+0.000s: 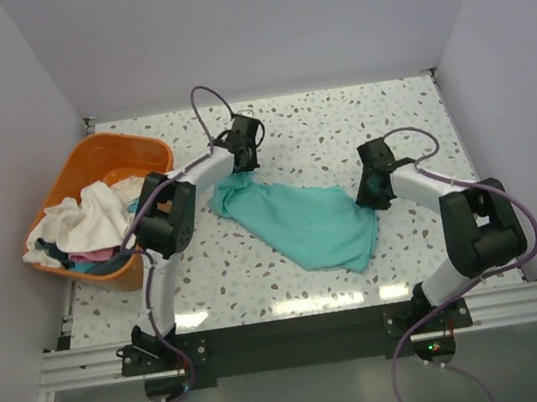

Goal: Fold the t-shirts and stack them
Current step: Flatten the tshirt out

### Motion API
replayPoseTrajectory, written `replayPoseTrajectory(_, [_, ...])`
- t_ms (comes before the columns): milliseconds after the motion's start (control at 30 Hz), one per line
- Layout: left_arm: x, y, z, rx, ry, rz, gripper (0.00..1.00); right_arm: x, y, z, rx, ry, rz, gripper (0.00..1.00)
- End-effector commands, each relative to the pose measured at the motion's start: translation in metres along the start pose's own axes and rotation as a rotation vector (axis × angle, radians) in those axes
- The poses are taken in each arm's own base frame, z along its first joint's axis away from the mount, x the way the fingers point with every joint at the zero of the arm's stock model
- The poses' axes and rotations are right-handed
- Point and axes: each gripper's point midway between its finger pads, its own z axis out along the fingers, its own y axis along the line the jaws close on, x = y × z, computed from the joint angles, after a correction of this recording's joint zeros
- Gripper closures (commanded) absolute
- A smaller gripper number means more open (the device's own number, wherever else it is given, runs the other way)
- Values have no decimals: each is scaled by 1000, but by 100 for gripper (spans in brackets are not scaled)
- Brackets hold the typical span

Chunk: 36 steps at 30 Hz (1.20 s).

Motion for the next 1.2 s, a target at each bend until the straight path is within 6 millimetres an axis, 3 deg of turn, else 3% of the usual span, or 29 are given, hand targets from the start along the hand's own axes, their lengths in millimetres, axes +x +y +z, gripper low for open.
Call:
replayPoseTrajectory(0, [-23, 3, -12, -8, -48, -11, 100, -24, 2, -11, 19, -66, -16, 62])
replayPoseTrajectory(233, [-50, 4, -56, 41, -141, -23, 100, -33, 6, -12, 12, -91, -14, 63])
replayPoseTrajectory(367, [-47, 4, -71, 81, -158, -26, 100, -31, 7, -4, 18, -75, -15, 67])
replayPoseTrajectory(467, [-45, 8, -78, 73, -162, -28, 100, -33, 6, 0, 33, -82, -19, 82])
replayPoseTrajectory(533, [-49, 11, -87, 70, -177, -32, 100, -41, 6, -5, 36, -108, -22, 97])
replayPoseTrajectory(600, [-55, 13, -102, 77, -201, -37, 100, -50, 4, -13, 46, -146, -26, 100])
replayPoseTrajectory(667, [-58, 20, -113, 63, -222, -41, 100, -65, 4, -34, 34, -209, -17, 100])
replayPoseTrajectory(733, [-76, 25, -145, 71, -291, -68, 100, -79, -1, -57, 43, -271, -11, 100])
replayPoseTrajectory(767, [-75, 29, -154, 68, -303, -78, 100, -90, -1, -80, 16, -333, 3, 100])
replayPoseTrajectory(800, [-90, 33, -184, 92, -369, -100, 100, -96, -3, -95, 8, -365, -2, 100])
replayPoseTrajectory(833, [-95, 34, -199, 103, -400, -111, 100, -101, -4, -111, -3, -389, 1, 100])
replayPoseTrajectory(867, [-98, 37, -213, 114, -424, -122, 100, -109, -6, -139, -40, -452, 15, 100])
replayPoseTrajectory(900, [-112, 42, -249, 148, -502, -147, 100, -113, -8, -154, -51, -480, 9, 100])
replayPoseTrajectory(967, [-116, 46, -281, 183, -556, -165, 100, -118, -12, -190, -85, -530, 15, 100])
replayPoseTrajectory(1000, [-124, 50, -319, 231, -628, -183, 100, -121, -16, -218, -127, -587, 19, 100])
replayPoseTrajectory(1067, [-128, 52, -357, 287, -693, -201, 100, -124, -15, -260, -204, -642, 23, 100])
replayPoseTrajectory(1100, [-133, 59, -394, 326, -764, -220, 100, -124, -19, -289, -252, -701, 23, 100])
replayPoseTrajectory(1167, [-138, 60, -438, 406, -844, -217, 100, -125, -22, -340, -339, -772, 29, 100])
